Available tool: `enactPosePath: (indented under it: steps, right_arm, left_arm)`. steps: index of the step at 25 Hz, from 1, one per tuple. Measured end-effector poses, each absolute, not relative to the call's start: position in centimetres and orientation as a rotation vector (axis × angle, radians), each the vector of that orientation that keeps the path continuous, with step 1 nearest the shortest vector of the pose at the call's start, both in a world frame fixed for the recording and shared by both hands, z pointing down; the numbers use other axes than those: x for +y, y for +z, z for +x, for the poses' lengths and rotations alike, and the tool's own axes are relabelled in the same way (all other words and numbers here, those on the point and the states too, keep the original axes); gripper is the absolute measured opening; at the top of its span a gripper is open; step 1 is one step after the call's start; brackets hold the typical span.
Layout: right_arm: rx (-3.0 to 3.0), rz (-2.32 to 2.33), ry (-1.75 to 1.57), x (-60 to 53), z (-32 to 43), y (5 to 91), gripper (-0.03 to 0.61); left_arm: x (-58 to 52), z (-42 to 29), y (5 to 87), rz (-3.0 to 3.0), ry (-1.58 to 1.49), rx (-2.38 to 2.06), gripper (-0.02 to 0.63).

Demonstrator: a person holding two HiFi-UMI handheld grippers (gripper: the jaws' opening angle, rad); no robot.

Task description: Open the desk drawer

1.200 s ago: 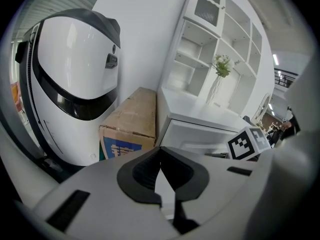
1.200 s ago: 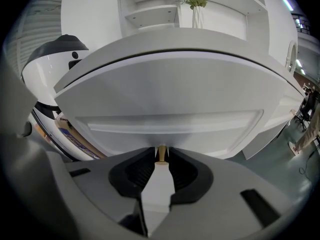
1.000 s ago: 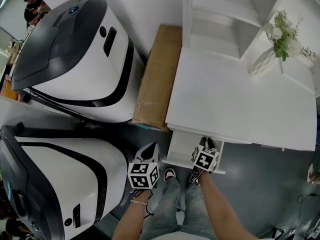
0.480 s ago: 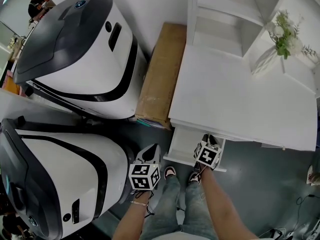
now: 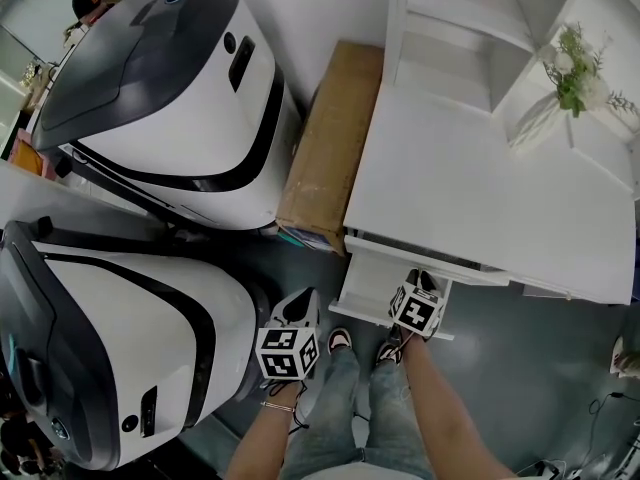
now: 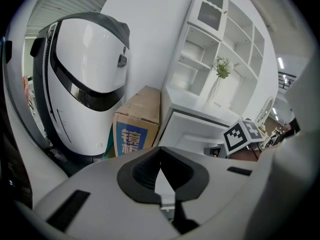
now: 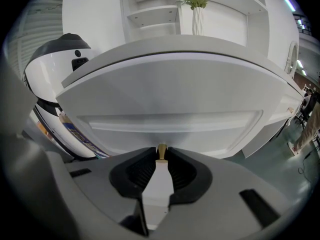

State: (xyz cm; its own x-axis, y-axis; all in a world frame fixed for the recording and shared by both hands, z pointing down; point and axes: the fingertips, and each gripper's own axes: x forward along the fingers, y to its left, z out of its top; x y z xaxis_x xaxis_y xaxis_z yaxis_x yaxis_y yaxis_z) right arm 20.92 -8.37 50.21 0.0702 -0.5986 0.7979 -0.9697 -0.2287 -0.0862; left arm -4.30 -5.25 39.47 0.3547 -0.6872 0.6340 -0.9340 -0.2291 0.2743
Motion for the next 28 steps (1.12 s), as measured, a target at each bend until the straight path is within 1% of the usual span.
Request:
enactPosePath:
  steps: [28]
  right_arm:
    - [-1.580, 1.800, 1.028, -1.1, 18.7, 50.4, 0.081]
  left_arm:
    - [0.8, -5.1, 38.9, 1.932, 0.449, -1.491, 0.018]
